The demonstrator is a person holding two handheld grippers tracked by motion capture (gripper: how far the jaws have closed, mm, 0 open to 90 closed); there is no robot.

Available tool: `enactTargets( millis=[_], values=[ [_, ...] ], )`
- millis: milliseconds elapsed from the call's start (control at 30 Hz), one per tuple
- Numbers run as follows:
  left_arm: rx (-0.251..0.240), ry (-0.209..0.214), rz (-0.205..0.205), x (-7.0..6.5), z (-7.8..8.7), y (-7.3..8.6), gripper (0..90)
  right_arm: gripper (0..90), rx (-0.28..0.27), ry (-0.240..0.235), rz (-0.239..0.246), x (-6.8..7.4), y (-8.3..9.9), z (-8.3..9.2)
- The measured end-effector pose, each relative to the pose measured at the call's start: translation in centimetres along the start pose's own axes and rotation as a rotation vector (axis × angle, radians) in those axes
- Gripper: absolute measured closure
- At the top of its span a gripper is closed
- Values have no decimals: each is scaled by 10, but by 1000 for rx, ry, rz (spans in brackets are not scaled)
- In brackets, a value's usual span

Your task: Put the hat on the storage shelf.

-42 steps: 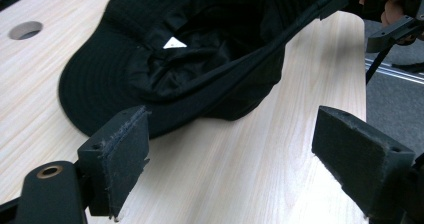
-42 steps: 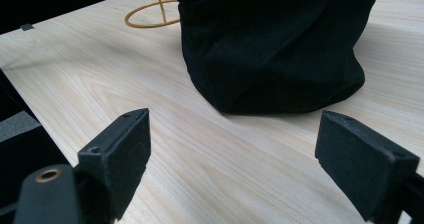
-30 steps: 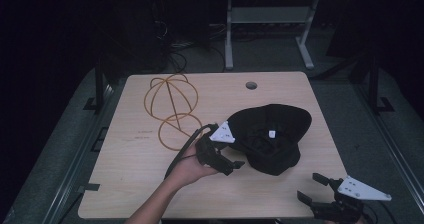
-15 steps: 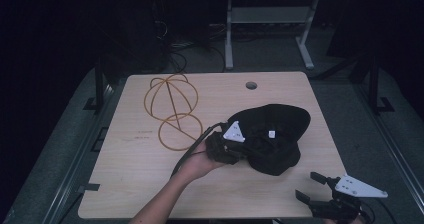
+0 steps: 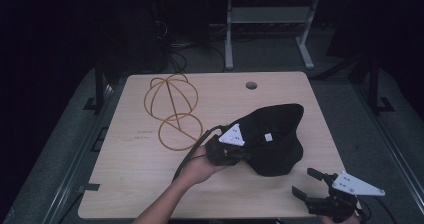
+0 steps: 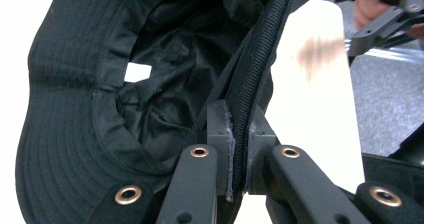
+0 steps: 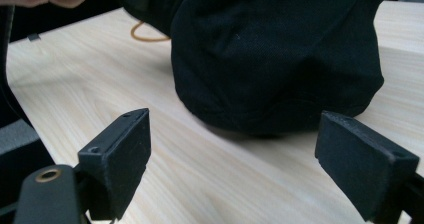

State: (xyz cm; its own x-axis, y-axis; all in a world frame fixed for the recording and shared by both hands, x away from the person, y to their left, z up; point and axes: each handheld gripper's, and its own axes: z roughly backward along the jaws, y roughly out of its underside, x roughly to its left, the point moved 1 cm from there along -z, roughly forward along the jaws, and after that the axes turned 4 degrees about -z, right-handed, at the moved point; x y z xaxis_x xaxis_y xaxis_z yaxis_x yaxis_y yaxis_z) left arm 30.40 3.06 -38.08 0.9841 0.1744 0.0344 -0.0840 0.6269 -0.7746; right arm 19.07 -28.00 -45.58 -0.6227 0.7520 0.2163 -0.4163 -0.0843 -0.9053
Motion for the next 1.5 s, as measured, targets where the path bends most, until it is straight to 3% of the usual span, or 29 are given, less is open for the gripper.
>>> enactTargets(
  millis=[233,667,800,967,1067,1300,1500],
  values=[
    [-76,27,36,1,12,-4,854,142,-5,-9,6,-2,-11,-11],
    [-130,62,30,-4,17,-13,856,149,-63,7,3,-1,-23,-35],
    [-142,69,27,-6,17,-16,856,246,-60,-12,12,0,-23,-42],
    [-135,76,24,-8,15,-16,856,521,-53,-61,32,1,-19,-47],
    [-141,75,26,-8,15,-16,856,624,-60,-61,54,2,-19,-47],
    [-133,74,19,-9,14,-14,855,792,-69,-74,47,0,-18,-44],
    [-119,58,6,-12,15,-13,841,854,-64,-74,49,2,-18,-44]
  ],
)
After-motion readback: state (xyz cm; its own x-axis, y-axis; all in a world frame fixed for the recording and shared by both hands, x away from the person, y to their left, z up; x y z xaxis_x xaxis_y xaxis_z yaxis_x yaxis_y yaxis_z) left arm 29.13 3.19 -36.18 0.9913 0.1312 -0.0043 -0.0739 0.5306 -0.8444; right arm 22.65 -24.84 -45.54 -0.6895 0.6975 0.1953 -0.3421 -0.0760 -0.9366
